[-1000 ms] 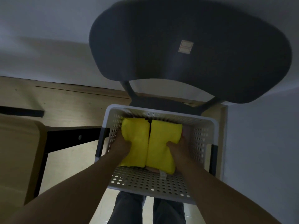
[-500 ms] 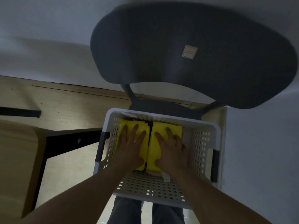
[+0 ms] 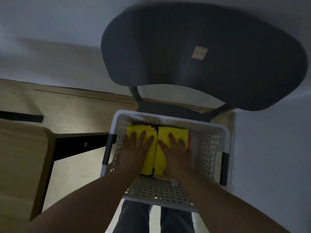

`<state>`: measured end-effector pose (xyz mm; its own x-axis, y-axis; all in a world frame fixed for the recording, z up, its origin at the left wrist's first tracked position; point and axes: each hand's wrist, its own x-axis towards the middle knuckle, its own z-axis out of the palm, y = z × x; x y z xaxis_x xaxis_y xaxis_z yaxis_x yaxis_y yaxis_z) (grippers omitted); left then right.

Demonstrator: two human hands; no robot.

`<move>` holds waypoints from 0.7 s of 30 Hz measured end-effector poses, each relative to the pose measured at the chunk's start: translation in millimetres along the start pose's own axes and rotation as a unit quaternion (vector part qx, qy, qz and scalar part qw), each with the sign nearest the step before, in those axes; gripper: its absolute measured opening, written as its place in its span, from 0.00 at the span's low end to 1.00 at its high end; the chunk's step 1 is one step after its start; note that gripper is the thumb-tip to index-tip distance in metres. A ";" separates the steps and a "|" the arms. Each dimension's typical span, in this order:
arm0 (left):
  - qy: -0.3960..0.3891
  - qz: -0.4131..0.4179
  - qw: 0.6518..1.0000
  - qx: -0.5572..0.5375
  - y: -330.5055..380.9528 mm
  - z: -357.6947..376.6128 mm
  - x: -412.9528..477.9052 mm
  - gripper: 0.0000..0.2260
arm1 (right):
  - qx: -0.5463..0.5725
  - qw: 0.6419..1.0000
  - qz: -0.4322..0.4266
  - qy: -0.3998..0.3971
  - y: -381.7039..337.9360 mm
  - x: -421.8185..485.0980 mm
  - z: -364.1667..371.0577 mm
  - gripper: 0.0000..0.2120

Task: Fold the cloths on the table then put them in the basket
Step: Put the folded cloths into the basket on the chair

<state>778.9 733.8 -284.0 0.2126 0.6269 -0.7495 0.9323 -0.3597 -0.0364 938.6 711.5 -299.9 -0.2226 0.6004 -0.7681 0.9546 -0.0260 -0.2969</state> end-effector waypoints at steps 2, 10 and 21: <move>-0.002 0.001 1.000 0.004 -1.2 -1.7 -4.9 0.42 | 0.049 0.999 0.000 -0.011 -1.1 -4.3 -1.0 0.51; 0.046 -0.018 0.964 -0.259 19.5 -10.0 -44.0 0.37 | 0.201 0.971 0.075 0.103 5.3 -38.1 -22.7 0.41; 0.312 -0.068 0.845 -0.429 16.9 -42.0 -125.6 0.07 | 0.330 0.922 0.075 0.189 -28.1 -120.4 -34.1 0.28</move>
<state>780.2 678.0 -162.7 -0.0505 0.9605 -0.2738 0.7724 0.2113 0.5989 945.3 667.3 -179.7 0.1049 0.7828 -0.6134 0.6125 -0.5368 -0.5803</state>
